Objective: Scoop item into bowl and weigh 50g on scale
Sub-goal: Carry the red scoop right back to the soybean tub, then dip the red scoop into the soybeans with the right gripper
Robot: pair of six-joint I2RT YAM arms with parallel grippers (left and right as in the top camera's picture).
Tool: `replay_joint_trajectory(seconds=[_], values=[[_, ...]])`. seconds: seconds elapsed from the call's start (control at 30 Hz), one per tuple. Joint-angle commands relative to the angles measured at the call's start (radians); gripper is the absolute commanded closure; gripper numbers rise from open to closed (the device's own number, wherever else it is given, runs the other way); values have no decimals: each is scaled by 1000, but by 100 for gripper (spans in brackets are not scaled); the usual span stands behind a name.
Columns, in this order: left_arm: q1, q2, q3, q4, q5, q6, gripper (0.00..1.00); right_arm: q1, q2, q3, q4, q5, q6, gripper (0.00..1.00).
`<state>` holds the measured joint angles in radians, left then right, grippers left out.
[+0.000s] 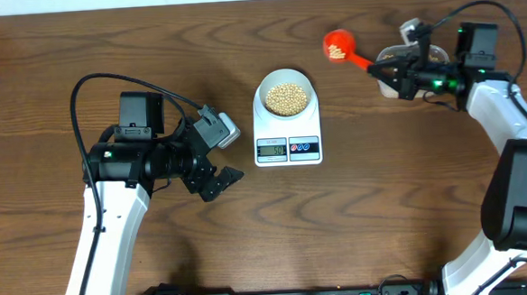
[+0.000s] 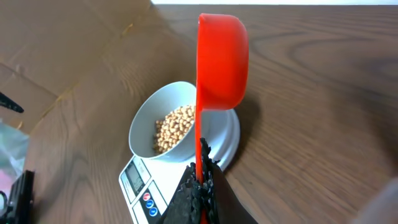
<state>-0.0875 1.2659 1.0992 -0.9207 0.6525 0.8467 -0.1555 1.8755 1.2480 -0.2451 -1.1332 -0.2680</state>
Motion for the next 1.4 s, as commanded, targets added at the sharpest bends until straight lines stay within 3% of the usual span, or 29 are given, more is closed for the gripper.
replay_joint_trajectory(seconds=[0.0,0.37,0.57,0.73,1.07,1.37], values=[[4,-11,24,-6,6,16,1,-45,0,-1,-13,-55,13,99],[4,-11,24,-6,6,16,1,-202,0,-1,-45,-55,3,99],[4,-11,24,-6,6,16,1,-286,-3,-1,-168,-23,-126,99],[4,-11,24,-6,6,16,1,-315,-16,-1,-277,156,-241,99],[4,-11,24,-6,6,16,1,-307,-123,-1,-279,358,-288,99],[4,-11,24,-6,6,16,2,-184,-260,-1,-315,680,-325,99]])
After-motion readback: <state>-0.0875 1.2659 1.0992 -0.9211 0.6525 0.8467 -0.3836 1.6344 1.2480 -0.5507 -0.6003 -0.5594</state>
